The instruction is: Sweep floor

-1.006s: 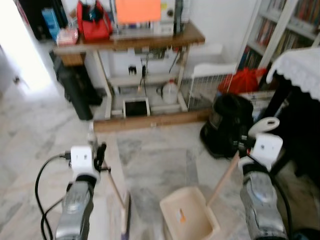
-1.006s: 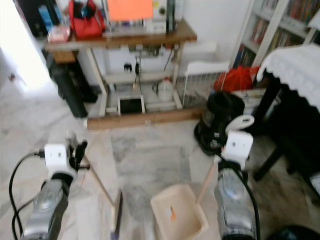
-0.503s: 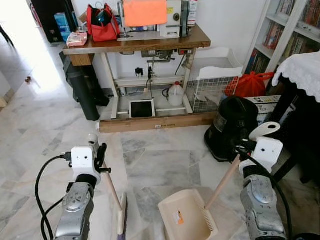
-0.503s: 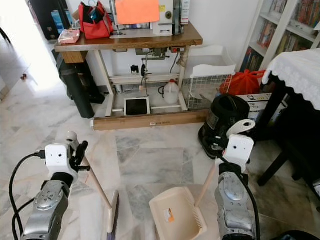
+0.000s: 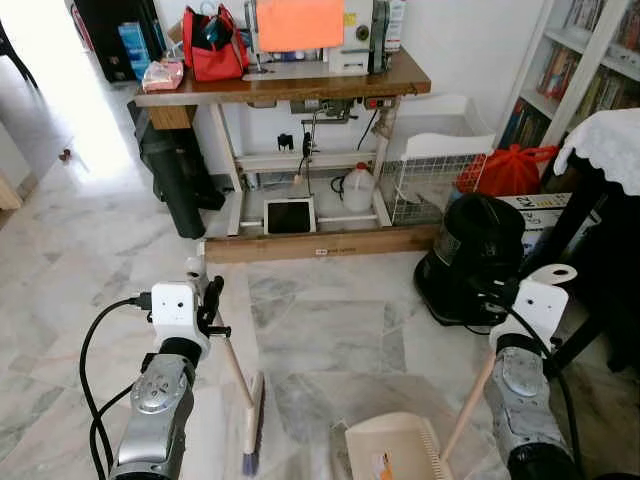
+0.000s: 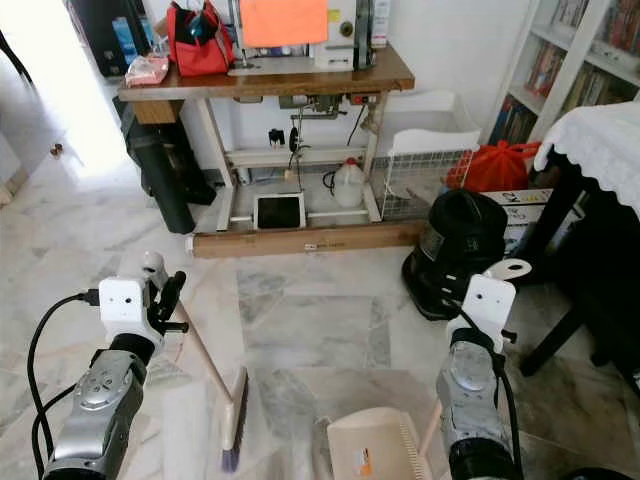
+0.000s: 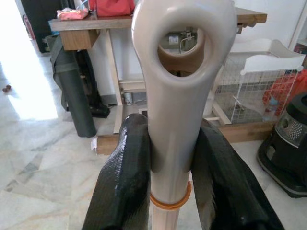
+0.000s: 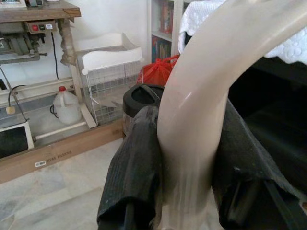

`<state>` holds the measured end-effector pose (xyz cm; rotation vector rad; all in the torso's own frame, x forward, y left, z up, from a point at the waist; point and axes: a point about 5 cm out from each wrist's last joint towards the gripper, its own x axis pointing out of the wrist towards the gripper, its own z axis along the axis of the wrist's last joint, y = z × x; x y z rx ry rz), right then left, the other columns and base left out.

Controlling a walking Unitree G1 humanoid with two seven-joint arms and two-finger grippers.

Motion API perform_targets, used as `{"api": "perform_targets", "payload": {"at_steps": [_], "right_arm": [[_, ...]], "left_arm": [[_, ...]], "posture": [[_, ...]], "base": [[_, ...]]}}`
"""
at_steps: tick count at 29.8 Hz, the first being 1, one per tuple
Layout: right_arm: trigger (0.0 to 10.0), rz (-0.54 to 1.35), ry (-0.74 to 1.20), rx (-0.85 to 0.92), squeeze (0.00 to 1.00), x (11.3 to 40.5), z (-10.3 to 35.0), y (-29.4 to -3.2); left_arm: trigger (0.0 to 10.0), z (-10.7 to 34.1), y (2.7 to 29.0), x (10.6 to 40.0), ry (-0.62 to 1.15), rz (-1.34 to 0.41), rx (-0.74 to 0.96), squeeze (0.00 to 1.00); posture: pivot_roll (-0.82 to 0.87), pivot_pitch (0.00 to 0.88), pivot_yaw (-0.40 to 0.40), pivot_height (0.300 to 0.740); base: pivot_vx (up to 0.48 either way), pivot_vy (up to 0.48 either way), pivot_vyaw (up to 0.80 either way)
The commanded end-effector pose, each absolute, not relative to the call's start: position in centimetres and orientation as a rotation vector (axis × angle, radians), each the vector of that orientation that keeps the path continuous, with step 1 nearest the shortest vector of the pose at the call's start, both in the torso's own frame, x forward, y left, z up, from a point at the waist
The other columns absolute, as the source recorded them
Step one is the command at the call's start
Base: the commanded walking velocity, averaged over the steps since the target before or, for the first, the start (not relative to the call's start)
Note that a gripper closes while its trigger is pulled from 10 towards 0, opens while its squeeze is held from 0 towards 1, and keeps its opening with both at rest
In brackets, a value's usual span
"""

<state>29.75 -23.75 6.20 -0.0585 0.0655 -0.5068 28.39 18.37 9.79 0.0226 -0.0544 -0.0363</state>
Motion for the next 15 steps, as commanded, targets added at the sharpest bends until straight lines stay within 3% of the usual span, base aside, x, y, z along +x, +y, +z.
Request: {"api": "perform_targets", "payload": {"at_steps": [1, 8, 15], "right_arm": [[10.0, -0.529, 0.054, -0.027, 0.00, 30.2, 6.4, -23.7], [10.0, -0.618, 0.066, 0.051, 0.00, 29.5, 5.8, -25.1], [10.0, -0.720, 0.029, 0.096, 0.00, 26.9, 5.0, -26.9]], "left_arm": [[10.0, 11.0, 18.4, 28.8, -0.095, -0.050, 0.027, 0.00], [10.0, 11.1, 18.3, 28.7, -0.094, -0.058, 0.028, 0.00], [10.0, 10.7, 18.5, 28.4, -0.075, -0.055, 0.028, 0.00]], "posture": [[0.00, 0.003, 0.029, 0.740], [0.00, 0.005, 0.036, 0.740], [-0.02, 0.000, 0.047, 0.740]], "base": [[0.000, 0.000, 0.00], [0.000, 0.000, 0.00], [0.000, 0.000, 0.00]]}}
